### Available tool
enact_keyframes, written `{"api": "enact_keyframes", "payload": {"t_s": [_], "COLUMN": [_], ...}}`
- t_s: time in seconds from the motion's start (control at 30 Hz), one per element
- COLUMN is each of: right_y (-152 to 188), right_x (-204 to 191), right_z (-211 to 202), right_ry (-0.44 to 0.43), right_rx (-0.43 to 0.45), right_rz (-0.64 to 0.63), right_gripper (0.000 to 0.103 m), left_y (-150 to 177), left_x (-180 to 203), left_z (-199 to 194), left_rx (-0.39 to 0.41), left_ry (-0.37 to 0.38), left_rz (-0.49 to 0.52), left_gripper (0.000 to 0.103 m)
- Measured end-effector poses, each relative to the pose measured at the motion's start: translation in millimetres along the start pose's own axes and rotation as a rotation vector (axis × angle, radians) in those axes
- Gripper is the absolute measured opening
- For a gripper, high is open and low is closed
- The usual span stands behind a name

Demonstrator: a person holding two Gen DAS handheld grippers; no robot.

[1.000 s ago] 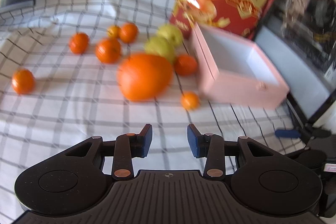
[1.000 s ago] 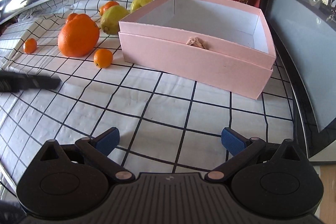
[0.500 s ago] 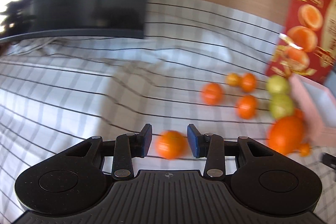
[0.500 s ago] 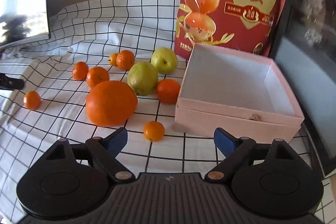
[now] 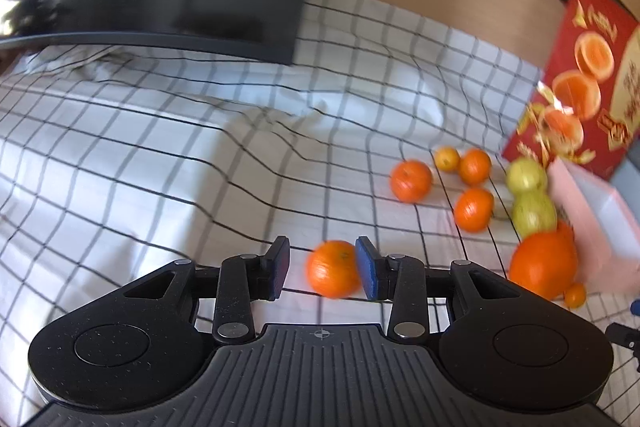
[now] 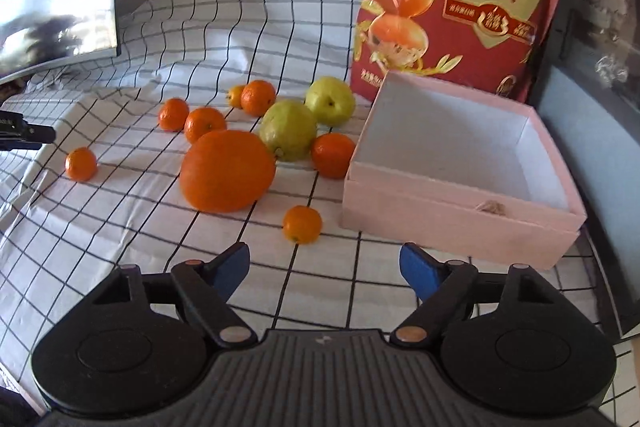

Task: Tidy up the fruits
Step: 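Move the left tool to a small tangerine and close on it, then grasp the large orange with the right tool while the left tool holds the tangerine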

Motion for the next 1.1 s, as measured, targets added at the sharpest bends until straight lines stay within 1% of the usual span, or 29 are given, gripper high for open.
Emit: {"api": "enact_keyframes", "payload": {"t_s": [0.1, 0.17, 0.2, 0.27, 0.4, 0.5, 0.63, 0.67, 0.7, 0.73, 0.77, 0.83, 0.93, 0.97, 1.03, 1.1], "right_y": [4.7, 7.5, 8.9, 10.8, 14.9, 15.4, 8.7, 6.2, 3.2, 0.0, -3.8, -12.5, -26.0, -30.6, -39.4, -45.0], "right_x": [-5.3, -7.4, -8.3, -7.7, -2.5, 0.3, -0.3, -2.2, -5.0, -8.9, -13.2, -23.0, -40.7, -45.7, -52.2, -55.7], "right_z": [-0.5, -0.8, -1.4, -2.8, -3.3, -4.8, -1.6, 0.5, 2.8, 5.4, 8.4, 11.8, 13.9, 14.8, 19.0, 24.3], "right_ry": [-0.031, -0.029, -0.027, -0.029, -0.019, -0.011, -0.020, -0.025, -0.033, -0.041, -0.050, -0.083, -0.132, -0.140, -0.141, -0.140], "right_rx": [-0.001, 0.000, 0.000, 0.001, -0.005, 0.003, 0.012, 0.013, 0.016, 0.018, 0.017, 0.030, 0.058, 0.071, 0.090, 0.086], "right_rz": [-0.009, -0.026, -0.033, -0.038, -0.039, -0.049, -0.049, -0.053, -0.059, -0.069, -0.080, -0.092, -0.119, -0.127, -0.130, -0.118], "right_gripper": [0.082, 0.082, 0.082, 0.082, 0.082, 0.082, 0.082, 0.079, 0.072, 0.069, 0.066, 0.066, 0.068, 0.070, 0.071, 0.071], "left_y": [3.1, 4.4, 4.8, 3.9, 1.9, 4.8, 6.4, 6.2, 6.5, 6.5, 6.5, 8.6, 15.8, 19.4, 27.0, 34.3], "left_x": [11.3, 13.4, 12.6, 13.3, 16.5, 21.9, 25.9, 26.1, 25.6, 24.7, 24.0, 27.0, 41.1, 46.9, 57.8, 66.7], "left_z": [17.0, 26.7, 30.6, 36.8, 45.4, 51.8, 54.5, 54.5, 53.9, 52.8, 51.1, 45.7, 34.6, 31.6, 26.8, 24.2], "left_rx": [-0.034, -0.053, -0.055, -0.047, -0.043, -0.072, -0.082, -0.085, -0.091, -0.097, -0.104, -0.109, -0.111, -0.117, -0.132, -0.146], "left_ry": [-0.034, -0.058, -0.065, -0.064, -0.051, -0.022, -0.027, -0.027, -0.027, -0.026, -0.018, 0.027, 0.078, 0.095, 0.133, 0.168], "left_rz": [0.047, 0.053, 0.053, 0.054, 0.054, 0.073, 0.086, 0.082, 0.072, 0.056, 0.039, 0.013, 0.040, 0.053, 0.061, 0.053], "left_gripper": [0.041, 0.041, 0.045, 0.048, 0.048, 0.047, 0.047, 0.046, 0.046, 0.046, 0.046, 0.046, 0.045, 0.045, 0.045, 0.045]}}
Point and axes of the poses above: each gripper's, at about its wrist camera, not at the fingertips, and z roughly the way its jaws point, x to its right, y to its underside, the point moved 6 cm from there along z, roughly the way its jaws point, and after that the axes turned 6 degrees about y, right-handed, at the moved point
